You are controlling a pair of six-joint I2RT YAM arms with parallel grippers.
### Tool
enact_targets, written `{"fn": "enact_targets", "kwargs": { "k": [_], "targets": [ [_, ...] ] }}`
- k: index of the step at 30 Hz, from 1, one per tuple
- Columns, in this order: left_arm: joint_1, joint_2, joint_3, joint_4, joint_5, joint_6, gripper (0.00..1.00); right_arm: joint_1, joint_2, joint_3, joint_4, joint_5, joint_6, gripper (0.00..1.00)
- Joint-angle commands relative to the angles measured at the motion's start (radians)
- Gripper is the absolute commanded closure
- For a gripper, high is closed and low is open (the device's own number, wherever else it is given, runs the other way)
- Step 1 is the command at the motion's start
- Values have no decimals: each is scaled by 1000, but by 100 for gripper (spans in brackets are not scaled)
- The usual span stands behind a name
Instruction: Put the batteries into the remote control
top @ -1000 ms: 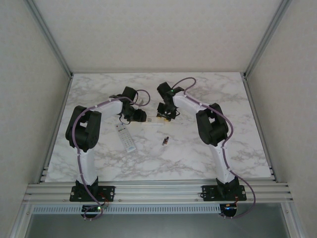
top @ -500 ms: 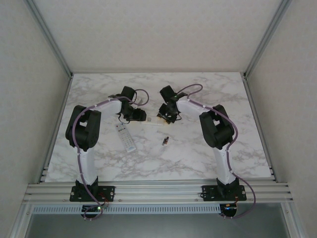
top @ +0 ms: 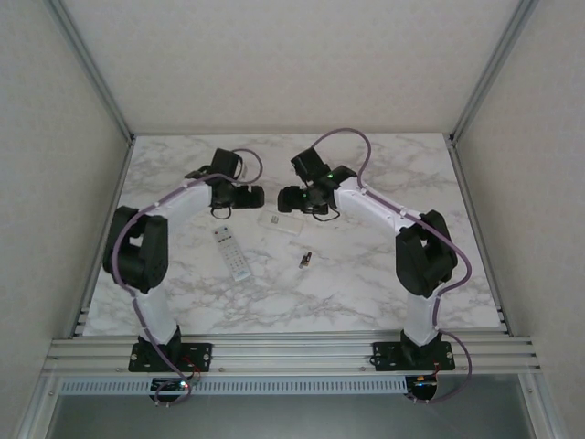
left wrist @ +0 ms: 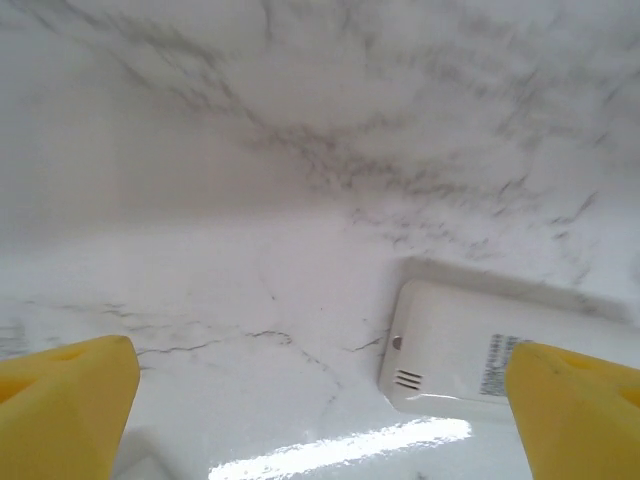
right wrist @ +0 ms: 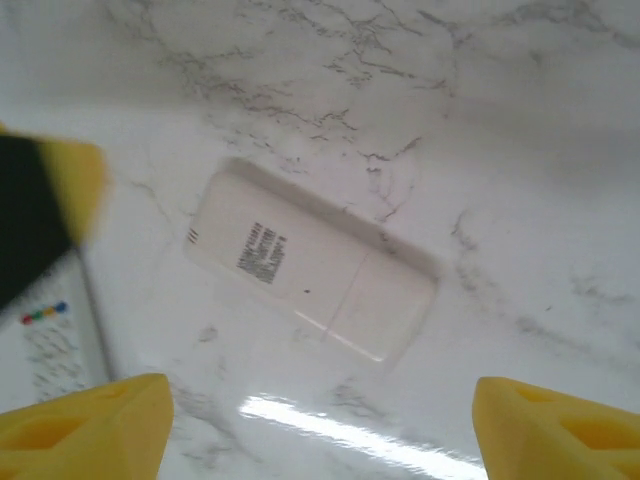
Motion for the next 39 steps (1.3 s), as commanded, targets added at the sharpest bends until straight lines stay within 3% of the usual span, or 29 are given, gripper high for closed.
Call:
{"fn": "enact_targets", "kwargs": {
  "k": [1, 6, 11, 19, 23, 24, 27, 34, 39],
  "targets": [
    [28, -118, -43, 46, -26, -81, 5, 3, 89, 75, -97, -19, -365, 15],
    [52, -237, -91, 90, 41, -117, 0, 7, 269, 265, -234, -32, -550, 1],
    [52, -288, -122, 92, 81, -141, 0, 18, 393, 366, -289, 3, -657, 2],
    [54, -328, -159, 84, 74, -167, 0, 43, 450, 347, -314, 66, -712, 15],
    [65, -326, -156, 79, 111, -226, 0, 65, 446, 319, -304, 91, -725, 36],
    [69, -326, -158, 84, 124, -243, 0, 67, 441, 314, -301, 87, -721, 43],
    [91, -328, -161, 100, 175, -287, 0, 67, 410, 293, -274, 53, -689, 50],
    [112, -295, -73, 42, 252, -363, 0, 56, 207, 210, -140, -121, -463, 60],
    [109, -214, 7, -12, 391, -382, 7, 62, 50, 55, 60, -236, -228, 60]
  ]
}}
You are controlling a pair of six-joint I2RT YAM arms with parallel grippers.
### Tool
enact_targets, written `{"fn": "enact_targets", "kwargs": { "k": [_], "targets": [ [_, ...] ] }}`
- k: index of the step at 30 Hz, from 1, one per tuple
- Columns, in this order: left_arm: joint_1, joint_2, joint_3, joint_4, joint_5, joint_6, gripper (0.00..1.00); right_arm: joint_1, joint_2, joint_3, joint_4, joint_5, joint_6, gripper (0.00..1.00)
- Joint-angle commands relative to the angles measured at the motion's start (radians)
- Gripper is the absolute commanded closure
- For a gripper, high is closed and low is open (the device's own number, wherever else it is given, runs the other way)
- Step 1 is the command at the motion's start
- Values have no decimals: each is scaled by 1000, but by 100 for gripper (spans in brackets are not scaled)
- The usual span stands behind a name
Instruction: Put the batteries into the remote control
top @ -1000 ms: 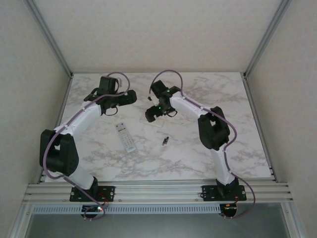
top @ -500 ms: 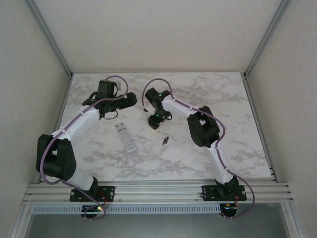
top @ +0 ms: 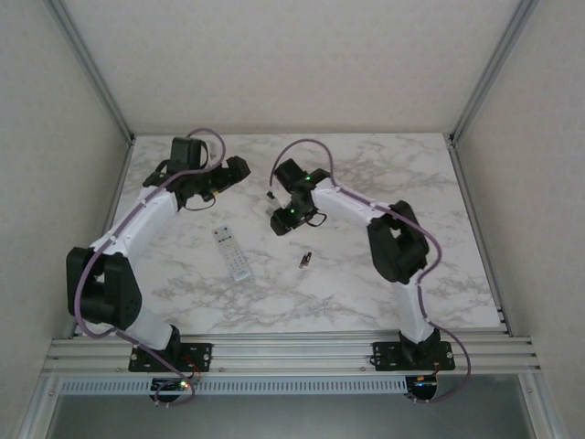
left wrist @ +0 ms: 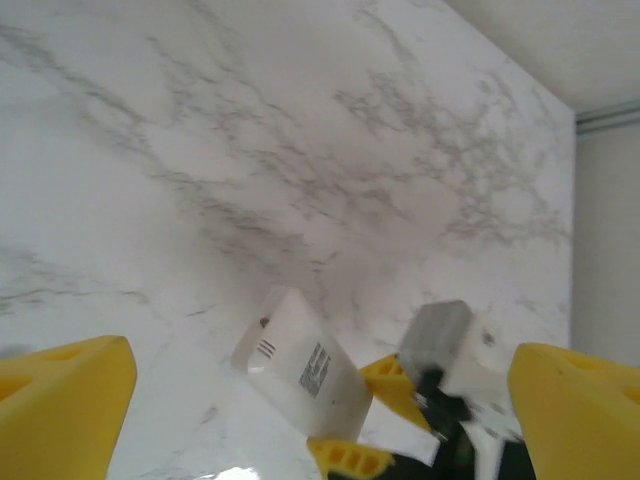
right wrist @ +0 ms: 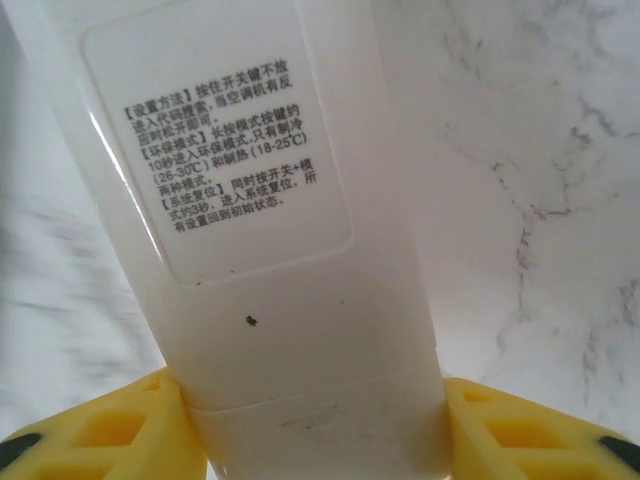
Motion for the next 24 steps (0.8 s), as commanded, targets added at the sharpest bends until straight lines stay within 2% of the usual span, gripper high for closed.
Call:
{"fn": "enact_targets", "kwargs": {
  "k": [1, 6, 10, 13, 19, 21, 24],
  "targets": [
    [-2, 46, 56, -49, 116, -37, 10, 12, -115, -57, 170, -118, 207, 60],
    [-5, 78, 90, -80, 161, -44, 24, 15, -147, -65, 231, -142, 293, 61],
    [-15, 89, 77, -24, 279, -61, 37, 15, -147, -54, 275, -174, 351, 61],
    [-30, 100, 76, -28, 311, -54, 46, 28, -143, -49, 304, -186, 393, 61],
    [-40, 92, 83, -56, 256, -66, 75, 65, -149, -64, 352, -228, 413, 59],
    [-49, 101, 113, -87, 234, -49, 78, 72, -163, -71, 362, -232, 417, 55],
    [-80, 136, 193, -190, 171, 17, 82, 72, -188, -81, 375, -231, 448, 43]
  ]
}}
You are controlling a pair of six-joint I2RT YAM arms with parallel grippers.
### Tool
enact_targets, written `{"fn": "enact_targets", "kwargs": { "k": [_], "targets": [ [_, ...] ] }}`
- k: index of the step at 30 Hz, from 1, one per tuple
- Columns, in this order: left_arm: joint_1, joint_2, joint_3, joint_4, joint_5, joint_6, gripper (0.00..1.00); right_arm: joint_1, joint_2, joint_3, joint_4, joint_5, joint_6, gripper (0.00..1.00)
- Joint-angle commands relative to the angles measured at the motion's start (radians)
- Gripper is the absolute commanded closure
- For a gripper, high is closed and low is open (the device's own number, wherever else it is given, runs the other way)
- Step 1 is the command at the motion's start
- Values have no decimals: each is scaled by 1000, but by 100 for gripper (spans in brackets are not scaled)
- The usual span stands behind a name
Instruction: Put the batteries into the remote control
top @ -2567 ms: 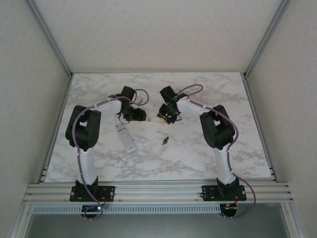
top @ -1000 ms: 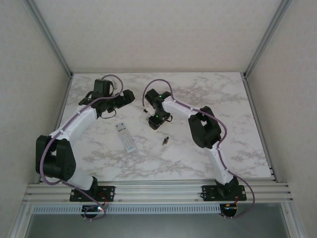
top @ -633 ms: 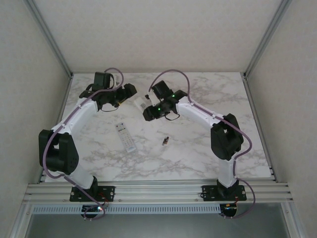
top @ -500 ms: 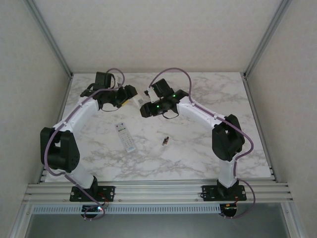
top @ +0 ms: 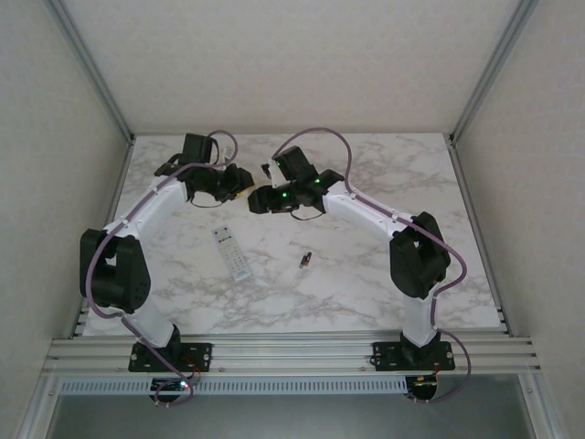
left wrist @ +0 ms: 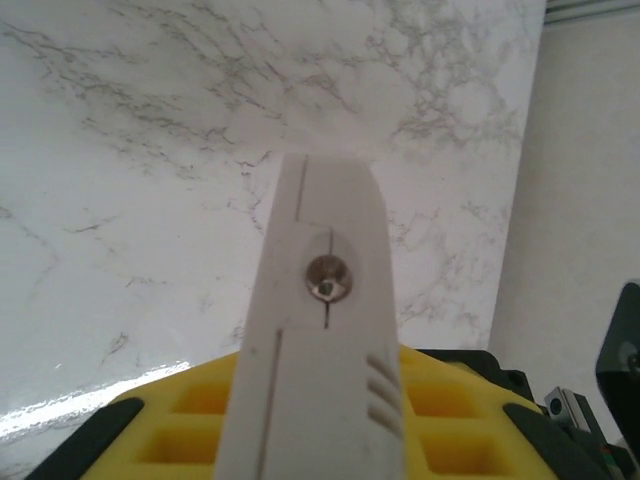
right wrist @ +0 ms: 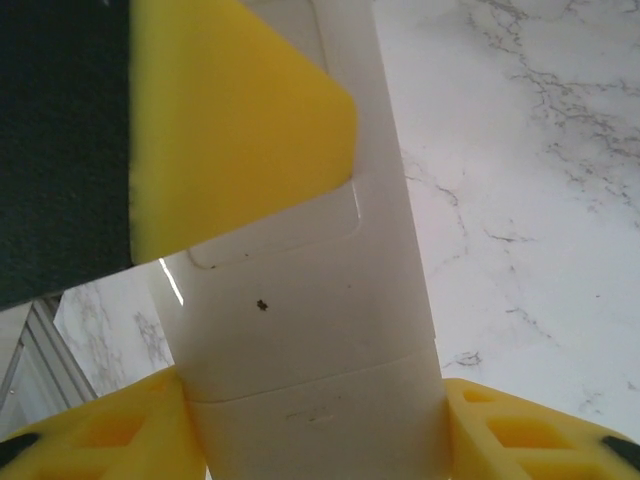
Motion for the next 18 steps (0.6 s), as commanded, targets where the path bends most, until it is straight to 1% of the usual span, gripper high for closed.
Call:
{"fn": "enact_targets", "kwargs": {
  "k": [1, 3, 5, 8, 9, 11, 13, 16, 18],
  "targets": [
    [-52, 31, 117, -89, -49, 46, 83, 34, -56, -12, 48, -34, 25, 36],
    [-62, 45, 144, -119, -75, 51, 83, 31, -83, -21, 48, -25, 46, 27],
    [-66, 53, 164, -137, -101, 57, 84, 21, -115, -36, 42, -16, 53, 23],
    [-84, 92, 238, -237, -224, 119, 89, -12, -194, -99, 40, 10, 80, 20],
    [-95, 117, 276, -285, -275, 142, 91, -38, -240, -132, 50, 22, 98, 20],
    [-126, 172, 352, -368, -352, 160, 95, -75, -323, -206, 55, 75, 135, 16],
    [-177, 248, 452, -462, -429, 159, 100, -109, -412, -285, 30, 177, 179, 11],
    [-261, 405, 649, -619, -594, 96, 100, -175, -532, -394, -52, 319, 260, 5],
    [-310, 515, 791, -693, -673, 51, 100, -228, -592, -444, -119, 351, 310, 2]
  ]
}}
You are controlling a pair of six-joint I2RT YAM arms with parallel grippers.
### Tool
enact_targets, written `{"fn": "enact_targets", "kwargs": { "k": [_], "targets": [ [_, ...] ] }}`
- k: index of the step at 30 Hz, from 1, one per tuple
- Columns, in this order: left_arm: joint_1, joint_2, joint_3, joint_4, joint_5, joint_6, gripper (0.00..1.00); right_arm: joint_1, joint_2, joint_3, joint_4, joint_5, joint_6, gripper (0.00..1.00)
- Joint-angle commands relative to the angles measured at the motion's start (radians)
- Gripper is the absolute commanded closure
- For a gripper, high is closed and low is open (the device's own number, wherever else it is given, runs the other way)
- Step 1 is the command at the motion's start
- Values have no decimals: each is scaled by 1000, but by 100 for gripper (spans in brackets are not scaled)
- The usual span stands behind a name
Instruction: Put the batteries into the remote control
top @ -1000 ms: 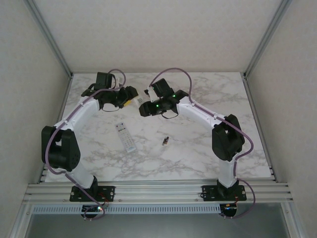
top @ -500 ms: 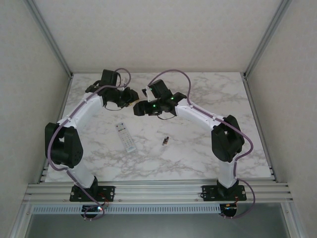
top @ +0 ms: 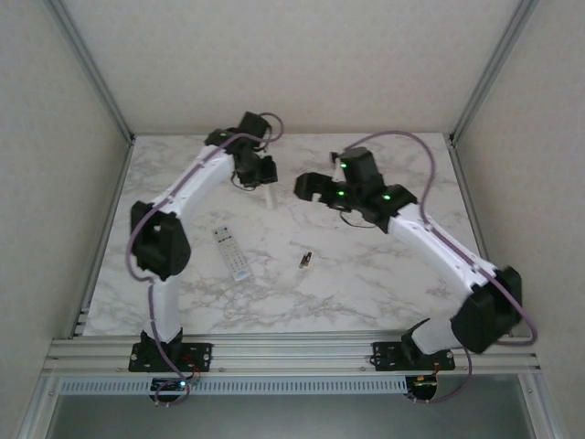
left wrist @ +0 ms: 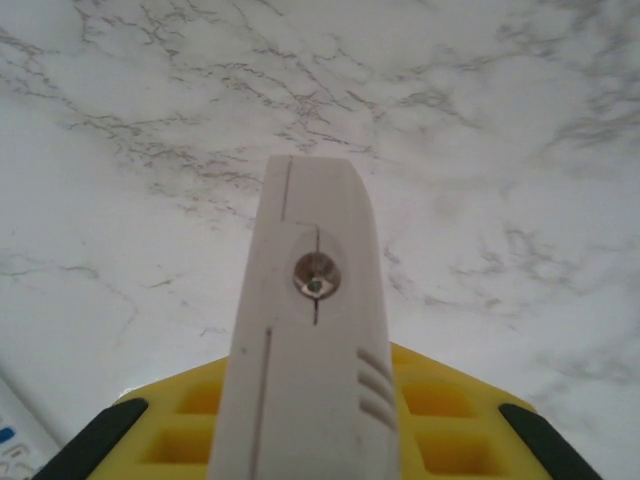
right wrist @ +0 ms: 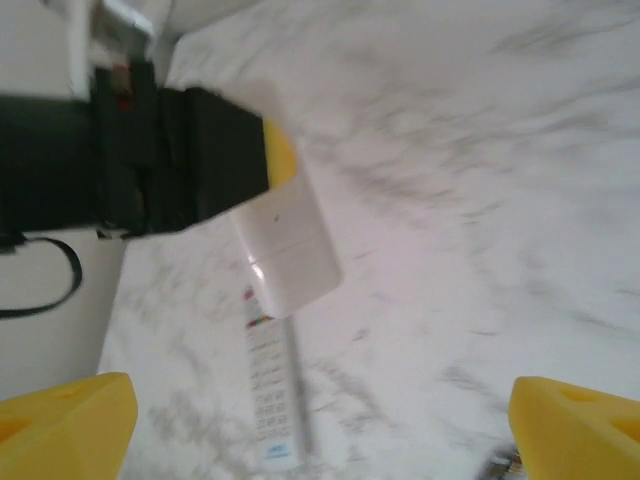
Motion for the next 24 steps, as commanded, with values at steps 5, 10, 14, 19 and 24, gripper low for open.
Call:
{"fn": "enact_targets", "kwargs": {
  "k": [5, 10, 14, 19, 24],
  "targets": [
    [-143, 364, 483, -333, -349, -174, 100, -117, -148, -101, -245, 94, 104, 1],
    [-181, 447, 473, -244, -289, -306, 100, -120, -210, -92, -340, 64, 75, 1],
    [-194, 487, 458, -160, -233, -374, 100, -123, -266, -118, -355, 57, 51, 1],
    [-217, 560, 464, -47, -71, -368, 98, -130, -336, -164, -349, 47, 47, 1],
    [-220, 601, 467, -40, -68, -342, 79, -141, -355, -175, -366, 47, 45, 1]
  ]
}}
